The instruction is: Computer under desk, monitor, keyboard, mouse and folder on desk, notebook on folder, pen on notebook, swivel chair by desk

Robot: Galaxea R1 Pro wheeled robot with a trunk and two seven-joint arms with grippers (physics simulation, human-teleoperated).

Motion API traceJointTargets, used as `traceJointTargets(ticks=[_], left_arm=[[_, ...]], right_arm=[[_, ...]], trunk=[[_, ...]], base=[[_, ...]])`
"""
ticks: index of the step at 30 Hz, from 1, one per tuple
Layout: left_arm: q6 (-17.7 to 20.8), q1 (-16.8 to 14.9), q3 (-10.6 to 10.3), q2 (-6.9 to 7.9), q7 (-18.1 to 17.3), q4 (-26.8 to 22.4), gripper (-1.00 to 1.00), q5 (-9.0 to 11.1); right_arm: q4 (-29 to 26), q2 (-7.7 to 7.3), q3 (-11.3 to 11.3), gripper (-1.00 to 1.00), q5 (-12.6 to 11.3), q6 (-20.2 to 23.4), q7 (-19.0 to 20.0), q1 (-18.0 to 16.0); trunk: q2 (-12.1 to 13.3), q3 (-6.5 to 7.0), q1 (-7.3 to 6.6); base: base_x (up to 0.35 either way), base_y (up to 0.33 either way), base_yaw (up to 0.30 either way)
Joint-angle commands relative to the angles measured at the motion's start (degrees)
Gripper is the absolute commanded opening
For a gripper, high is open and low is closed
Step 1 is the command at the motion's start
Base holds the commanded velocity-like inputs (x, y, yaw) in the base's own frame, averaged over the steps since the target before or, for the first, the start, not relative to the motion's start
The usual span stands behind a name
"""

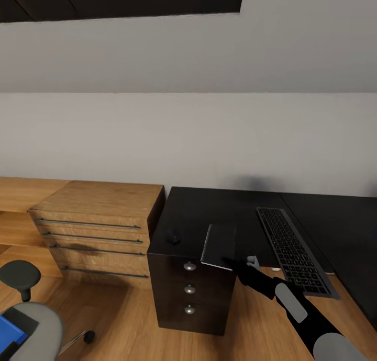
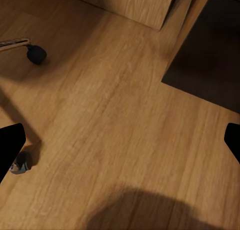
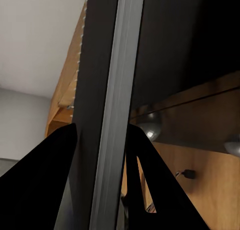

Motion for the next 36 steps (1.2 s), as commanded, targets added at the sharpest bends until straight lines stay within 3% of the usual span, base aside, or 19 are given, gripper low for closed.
traceJointTargets(ticks=[1,20,26,36], left_arm=[[-0.15,-0.03,-0.04,-0.01,-0.12,0.02,1.0,0.51],[-0.15,-0.03,-0.03,-0.01,-0.12,0.02,1.0,0.51],[-0.15,-0.03,-0.03,-0.01,-0.07,0.02,1.0,0.51],[-0.15,-0.03,-0.04,-0.01,-0.13,0.02,1.0,0.51]], right_arm=[[0.0,-0.06,0.19,-1.0,-0.46,0.22,-0.03,-0.04],[0.0,-0.06,0.19,-1.0,-0.46,0.29,0.15,-0.04],[0.0,-0.06,0.19,-1.0,-0.46,0.29,0.15,-0.04],[0.0,-0.06,0.19,-1.0,-0.46,0.3,0.15,-0.02]], trunk=[[-0.03,-0.06,0.0],[-0.03,-0.06,0.0],[-2.44,-1.13,1.31],[-2.44,-1.13,1.31]], base=[[0.0,0.0,0.0],[0.0,0.0,0.0],[0.0,0.0,0.0],[0.0,0.0,0.0]])
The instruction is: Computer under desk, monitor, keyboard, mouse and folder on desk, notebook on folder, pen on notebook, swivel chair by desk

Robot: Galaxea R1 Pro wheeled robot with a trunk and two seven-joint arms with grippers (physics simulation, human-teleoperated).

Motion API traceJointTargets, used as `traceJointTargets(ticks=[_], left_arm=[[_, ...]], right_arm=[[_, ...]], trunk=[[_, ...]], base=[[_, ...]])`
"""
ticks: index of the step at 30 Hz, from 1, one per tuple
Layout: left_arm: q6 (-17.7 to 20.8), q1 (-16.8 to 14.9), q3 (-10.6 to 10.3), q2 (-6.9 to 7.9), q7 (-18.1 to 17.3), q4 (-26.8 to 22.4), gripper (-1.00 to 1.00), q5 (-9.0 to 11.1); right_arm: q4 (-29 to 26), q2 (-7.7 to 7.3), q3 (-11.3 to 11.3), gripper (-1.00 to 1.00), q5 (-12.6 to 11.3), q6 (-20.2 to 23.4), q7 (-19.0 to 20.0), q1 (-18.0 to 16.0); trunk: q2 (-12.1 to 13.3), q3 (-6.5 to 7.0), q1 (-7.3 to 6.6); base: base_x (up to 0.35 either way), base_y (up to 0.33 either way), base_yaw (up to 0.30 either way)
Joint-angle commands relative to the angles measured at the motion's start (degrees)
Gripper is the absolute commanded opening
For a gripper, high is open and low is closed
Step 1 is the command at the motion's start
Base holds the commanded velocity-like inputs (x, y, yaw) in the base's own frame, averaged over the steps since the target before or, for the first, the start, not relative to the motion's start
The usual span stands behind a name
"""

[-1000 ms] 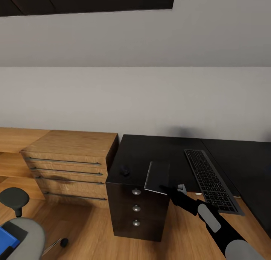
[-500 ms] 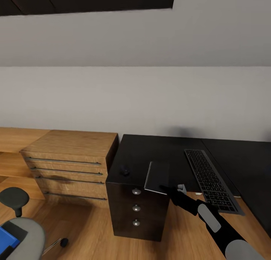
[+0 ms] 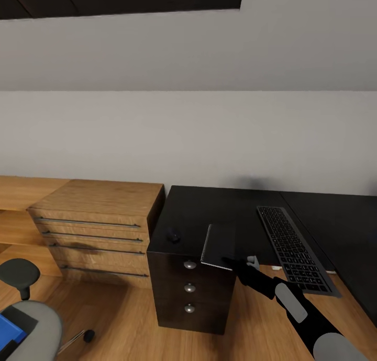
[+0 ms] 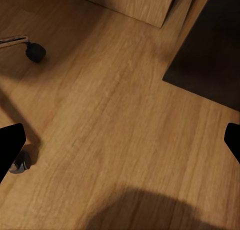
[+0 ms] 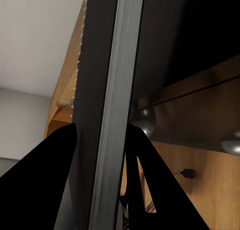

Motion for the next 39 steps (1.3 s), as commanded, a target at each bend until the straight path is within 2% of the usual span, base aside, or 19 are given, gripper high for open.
traceJointTargets(ticks=[1,36,37,39], left_arm=[[-0.15,-0.03,-0.04,-0.01,-0.11,0.02,1.0,0.51],[-0.14,-0.03,-0.04,0.03,-0.19,0.02,1.0,0.51],[-0.14,-0.03,-0.04,0.03,-0.19,0.02,1.0,0.51],[-0.15,-0.03,-0.04,0.01,-0.2,0.02,1.0,0.51]], right_arm=[[0.0,-0.06,0.18,-1.0,-0.49,0.23,-0.02,-0.05],[0.0,-0.06,0.18,-1.0,-0.49,0.36,-0.19,-0.06],[0.0,-0.06,0.18,1.0,-0.49,0.43,-0.21,-0.06],[0.0,-0.06,0.18,1.0,-0.49,0.52,-0.25,-0.06]], trunk=[[-0.03,-0.06,-0.01],[-0.03,-0.06,-0.01],[-0.03,-0.06,-0.01],[-0.03,-0.06,-0.01]], base=[[0.0,0.0,0.0],[0.0,0.0,0.0],[0.0,0.0,0.0],[0.0,0.0,0.0]])
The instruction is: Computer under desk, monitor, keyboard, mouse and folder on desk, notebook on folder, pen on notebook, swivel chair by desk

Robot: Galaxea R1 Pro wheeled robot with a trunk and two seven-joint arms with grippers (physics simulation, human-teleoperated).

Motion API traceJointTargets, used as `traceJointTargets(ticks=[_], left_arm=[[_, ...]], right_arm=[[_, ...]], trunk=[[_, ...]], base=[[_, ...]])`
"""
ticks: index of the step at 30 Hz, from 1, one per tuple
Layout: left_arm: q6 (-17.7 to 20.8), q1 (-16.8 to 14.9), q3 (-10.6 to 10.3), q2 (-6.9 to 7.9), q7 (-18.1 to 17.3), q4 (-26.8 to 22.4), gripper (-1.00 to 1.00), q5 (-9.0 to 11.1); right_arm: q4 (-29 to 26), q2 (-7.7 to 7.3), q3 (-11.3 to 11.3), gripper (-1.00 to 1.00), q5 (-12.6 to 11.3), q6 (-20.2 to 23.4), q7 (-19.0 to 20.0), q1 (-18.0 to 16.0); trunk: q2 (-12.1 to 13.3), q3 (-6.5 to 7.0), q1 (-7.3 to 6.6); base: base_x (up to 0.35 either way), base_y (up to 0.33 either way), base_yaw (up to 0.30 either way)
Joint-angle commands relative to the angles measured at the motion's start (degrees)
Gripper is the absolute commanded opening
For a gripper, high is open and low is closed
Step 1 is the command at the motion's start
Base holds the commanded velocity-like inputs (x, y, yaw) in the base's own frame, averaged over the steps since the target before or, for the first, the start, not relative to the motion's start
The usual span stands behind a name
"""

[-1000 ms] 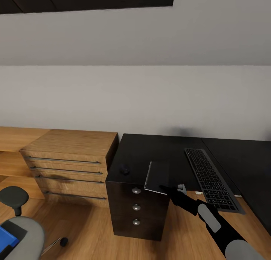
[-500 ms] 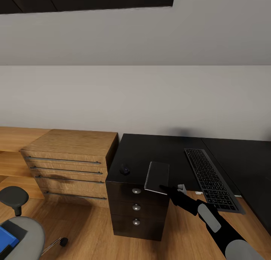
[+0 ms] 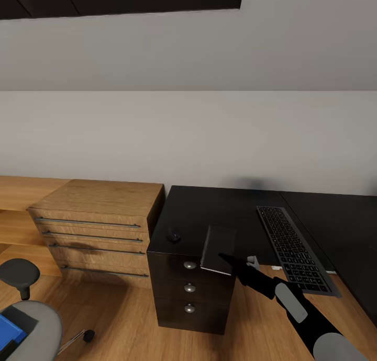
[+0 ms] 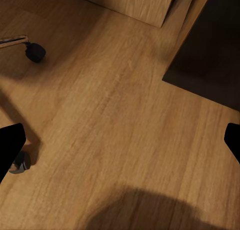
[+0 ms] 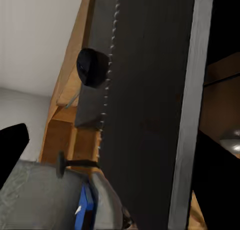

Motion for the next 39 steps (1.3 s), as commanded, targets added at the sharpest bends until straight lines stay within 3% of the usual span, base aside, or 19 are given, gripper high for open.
traceJointTargets(ticks=[1,39], left_arm=[[-0.15,-0.03,-0.03,-0.02,-0.13,0.02,1.0,0.51],[-0.15,-0.03,-0.03,0.04,-0.13,0.02,1.0,0.51]], right_arm=[[0.0,-0.06,0.19,1.0,-0.45,0.24,-0.03,-0.04],[0.0,-0.06,0.19,1.0,-0.36,0.11,0.07,-0.04]], trunk=[[-0.03,-0.06,0.0],[0.77,0.3,-0.44]], base=[[0.0,0.0,0.0],[0.0,0.0,0.0]])
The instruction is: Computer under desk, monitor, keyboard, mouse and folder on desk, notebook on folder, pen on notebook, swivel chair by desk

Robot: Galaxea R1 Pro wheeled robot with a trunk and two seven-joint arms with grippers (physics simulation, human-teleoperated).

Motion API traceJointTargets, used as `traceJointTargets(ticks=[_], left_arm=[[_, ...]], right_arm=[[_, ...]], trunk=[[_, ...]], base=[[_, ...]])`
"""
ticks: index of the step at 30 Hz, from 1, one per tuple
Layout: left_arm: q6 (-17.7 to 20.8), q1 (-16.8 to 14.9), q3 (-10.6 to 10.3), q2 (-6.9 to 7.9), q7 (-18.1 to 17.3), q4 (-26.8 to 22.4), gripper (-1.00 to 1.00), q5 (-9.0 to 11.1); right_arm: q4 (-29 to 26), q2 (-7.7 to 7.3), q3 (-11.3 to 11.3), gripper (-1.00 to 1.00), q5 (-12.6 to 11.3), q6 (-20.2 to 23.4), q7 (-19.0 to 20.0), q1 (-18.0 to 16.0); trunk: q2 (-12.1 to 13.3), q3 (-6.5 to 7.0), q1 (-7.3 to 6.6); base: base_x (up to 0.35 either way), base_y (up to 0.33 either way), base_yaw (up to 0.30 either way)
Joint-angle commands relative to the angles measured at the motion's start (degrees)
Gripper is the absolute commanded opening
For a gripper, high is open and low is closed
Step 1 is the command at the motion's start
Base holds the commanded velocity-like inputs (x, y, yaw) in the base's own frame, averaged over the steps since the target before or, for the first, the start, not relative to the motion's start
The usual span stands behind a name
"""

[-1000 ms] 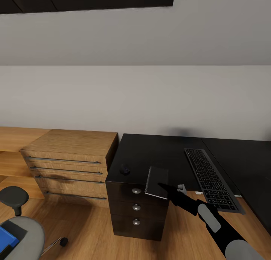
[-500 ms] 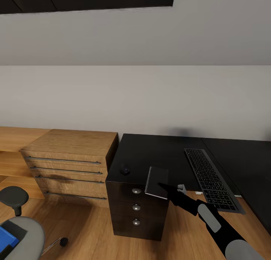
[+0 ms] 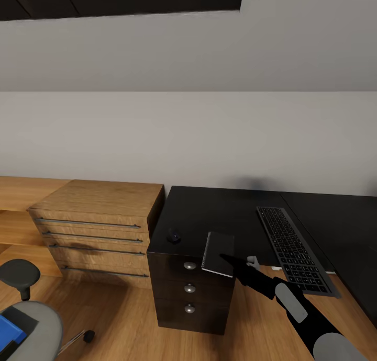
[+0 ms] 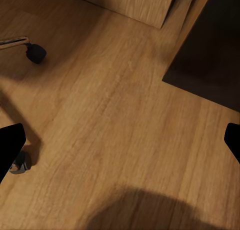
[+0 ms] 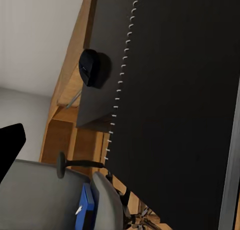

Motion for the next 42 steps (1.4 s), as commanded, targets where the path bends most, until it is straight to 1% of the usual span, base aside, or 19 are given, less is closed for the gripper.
traceJointTargets(ticks=[1,13,17,42], left_arm=[[-0.15,-0.03,-0.04,-0.01,-0.13,0.02,1.0,0.51],[-0.15,-0.03,-0.01,0.0,-0.13,0.02,1.0,0.51],[-0.15,-0.03,0.01,0.0,-0.09,0.02,1.0,0.51],[-0.1,-0.03,0.02,0.0,-0.12,0.02,1.0,0.51]], right_arm=[[0.0,-0.06,0.19,1.0,-0.43,0.19,0.0,-0.04],[0.0,-0.06,0.19,1.0,-0.43,0.11,0.03,-0.04],[0.0,-0.06,0.2,1.0,-0.43,0.04,0.03,-0.04],[0.0,0.03,0.29,1.0,-0.41,-0.03,0.0,-0.04]], trunk=[[-0.03,-0.06,0.0],[-0.03,-0.06,0.0],[-0.03,-0.06,0.0],[-0.03,-0.06,0.0]], base=[[0.0,0.0,0.0],[-0.002,0.0,0.0],[-0.125,0.0,0.0],[-0.294,0.0,0.0]])
